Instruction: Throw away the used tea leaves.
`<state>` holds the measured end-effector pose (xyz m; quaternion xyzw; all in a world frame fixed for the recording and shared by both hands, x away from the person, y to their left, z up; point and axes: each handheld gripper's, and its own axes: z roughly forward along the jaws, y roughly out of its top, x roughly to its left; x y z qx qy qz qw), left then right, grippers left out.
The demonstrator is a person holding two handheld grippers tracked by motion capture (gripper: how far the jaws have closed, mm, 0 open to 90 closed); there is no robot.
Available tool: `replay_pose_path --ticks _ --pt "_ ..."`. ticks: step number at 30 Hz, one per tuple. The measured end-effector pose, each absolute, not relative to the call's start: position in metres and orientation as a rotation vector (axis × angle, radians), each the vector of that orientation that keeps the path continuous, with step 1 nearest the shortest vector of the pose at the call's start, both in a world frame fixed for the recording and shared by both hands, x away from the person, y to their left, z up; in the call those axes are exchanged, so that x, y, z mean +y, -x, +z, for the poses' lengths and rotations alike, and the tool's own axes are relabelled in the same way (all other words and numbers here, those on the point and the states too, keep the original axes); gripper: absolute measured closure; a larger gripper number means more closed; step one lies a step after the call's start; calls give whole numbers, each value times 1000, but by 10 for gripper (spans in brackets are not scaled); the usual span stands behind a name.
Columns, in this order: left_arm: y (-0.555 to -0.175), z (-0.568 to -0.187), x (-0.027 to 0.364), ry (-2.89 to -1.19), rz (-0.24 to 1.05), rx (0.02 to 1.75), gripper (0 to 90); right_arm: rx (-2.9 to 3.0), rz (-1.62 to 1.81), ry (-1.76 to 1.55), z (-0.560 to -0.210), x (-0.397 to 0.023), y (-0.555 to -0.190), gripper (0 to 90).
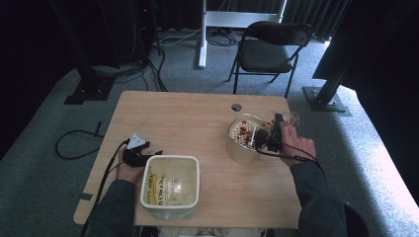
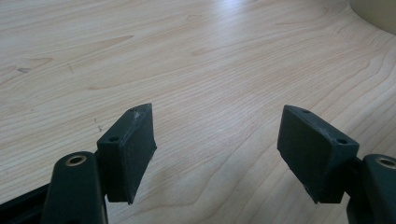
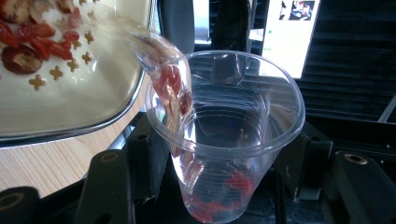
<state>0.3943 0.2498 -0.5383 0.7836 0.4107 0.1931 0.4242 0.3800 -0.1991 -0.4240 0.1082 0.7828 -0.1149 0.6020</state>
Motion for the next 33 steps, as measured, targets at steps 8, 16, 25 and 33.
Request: replay_pose_path --ticks 8,16,25,33 --pt "-394 -538 250 -1960 484 1029 281 1812 -276 -228 -423 -198 -379 408" --pt "-394 -538 250 -1958 486 1030 281 1813 -280 -167 -426 -190 -376 408" --pt "-394 -538 250 -1960 486 1030 281 1808 -294 -85 -427 -177 -372 408" --pt "-394 -538 250 -1959 486 1031 281 1808 -327 -63 -426 -181 -373 409"
